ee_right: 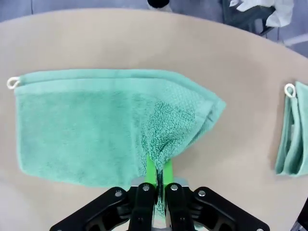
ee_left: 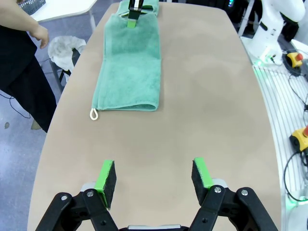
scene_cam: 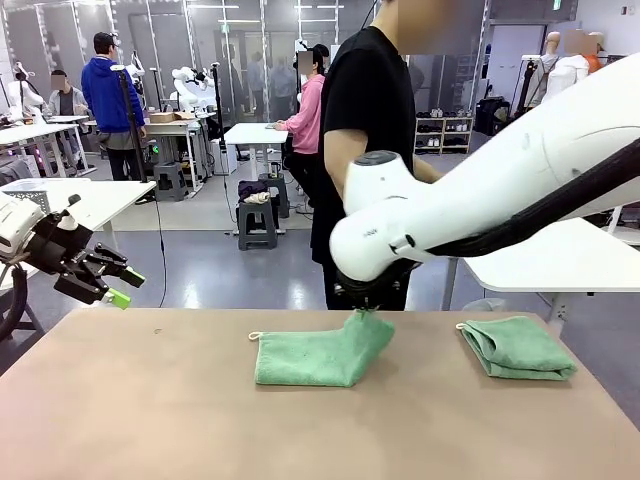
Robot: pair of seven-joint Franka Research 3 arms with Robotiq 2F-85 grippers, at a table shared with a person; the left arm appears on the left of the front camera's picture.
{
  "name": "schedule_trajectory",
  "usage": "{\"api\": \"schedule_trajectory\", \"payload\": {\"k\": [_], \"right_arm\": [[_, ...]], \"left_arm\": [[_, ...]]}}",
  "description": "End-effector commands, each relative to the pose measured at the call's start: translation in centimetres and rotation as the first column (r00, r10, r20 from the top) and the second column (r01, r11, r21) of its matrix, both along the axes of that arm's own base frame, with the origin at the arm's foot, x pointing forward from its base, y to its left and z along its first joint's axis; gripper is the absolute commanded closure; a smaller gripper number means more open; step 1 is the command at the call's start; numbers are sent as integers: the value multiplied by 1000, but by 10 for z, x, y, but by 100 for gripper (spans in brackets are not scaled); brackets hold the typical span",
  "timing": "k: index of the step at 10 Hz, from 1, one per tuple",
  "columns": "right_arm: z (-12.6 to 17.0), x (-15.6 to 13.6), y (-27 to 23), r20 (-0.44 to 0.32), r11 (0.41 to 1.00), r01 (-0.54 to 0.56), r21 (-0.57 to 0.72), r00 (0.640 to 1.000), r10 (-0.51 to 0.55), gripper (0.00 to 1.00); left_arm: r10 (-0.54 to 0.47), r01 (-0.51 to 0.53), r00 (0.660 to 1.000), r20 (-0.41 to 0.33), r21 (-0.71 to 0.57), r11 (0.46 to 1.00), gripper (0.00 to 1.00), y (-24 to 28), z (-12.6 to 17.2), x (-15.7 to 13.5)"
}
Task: Fold the towels and place them in the basket.
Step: When a person lays out a Towel with hook on the table, fold it in half twice.
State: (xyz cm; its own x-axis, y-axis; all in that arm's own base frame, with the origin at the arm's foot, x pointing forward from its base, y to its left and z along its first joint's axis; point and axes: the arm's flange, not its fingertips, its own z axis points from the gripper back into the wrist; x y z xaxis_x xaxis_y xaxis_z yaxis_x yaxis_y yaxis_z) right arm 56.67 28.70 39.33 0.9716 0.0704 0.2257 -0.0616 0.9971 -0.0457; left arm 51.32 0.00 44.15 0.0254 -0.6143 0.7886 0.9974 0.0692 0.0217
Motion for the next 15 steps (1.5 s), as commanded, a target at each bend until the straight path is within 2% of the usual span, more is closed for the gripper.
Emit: {"api": "schedule_trajectory", "payload": {"k": [1,4,6,11,12,15], "right_arm": [[-2,6,46,-38,998,45,-35,998,-46,100],[-16,5,106,-22,999,44,-6,999,-44,100],[-27,7,130,-57,997,75,29,996,-73,100],[-52,11,154,-98,994,87,66,992,-80,100],[-55,10,155,-106,993,85,82,991,-76,82],[-54,7,154,-94,988,80,133,993,-68,55]], "left_arm": [[-2,2,1000,1,4,1000,20,1,1,0],[-2,2,1000,1,4,1000,20,1,1,0],[-2,2,1000,1,4,1000,20,1,1,0],[-2,2,1000,1,4,1000,20,1,1,0],[-2,2,1000,1,4,1000,20,1,1,0],[-2,2,1000,1,4,1000,20,1,1,0]]}}
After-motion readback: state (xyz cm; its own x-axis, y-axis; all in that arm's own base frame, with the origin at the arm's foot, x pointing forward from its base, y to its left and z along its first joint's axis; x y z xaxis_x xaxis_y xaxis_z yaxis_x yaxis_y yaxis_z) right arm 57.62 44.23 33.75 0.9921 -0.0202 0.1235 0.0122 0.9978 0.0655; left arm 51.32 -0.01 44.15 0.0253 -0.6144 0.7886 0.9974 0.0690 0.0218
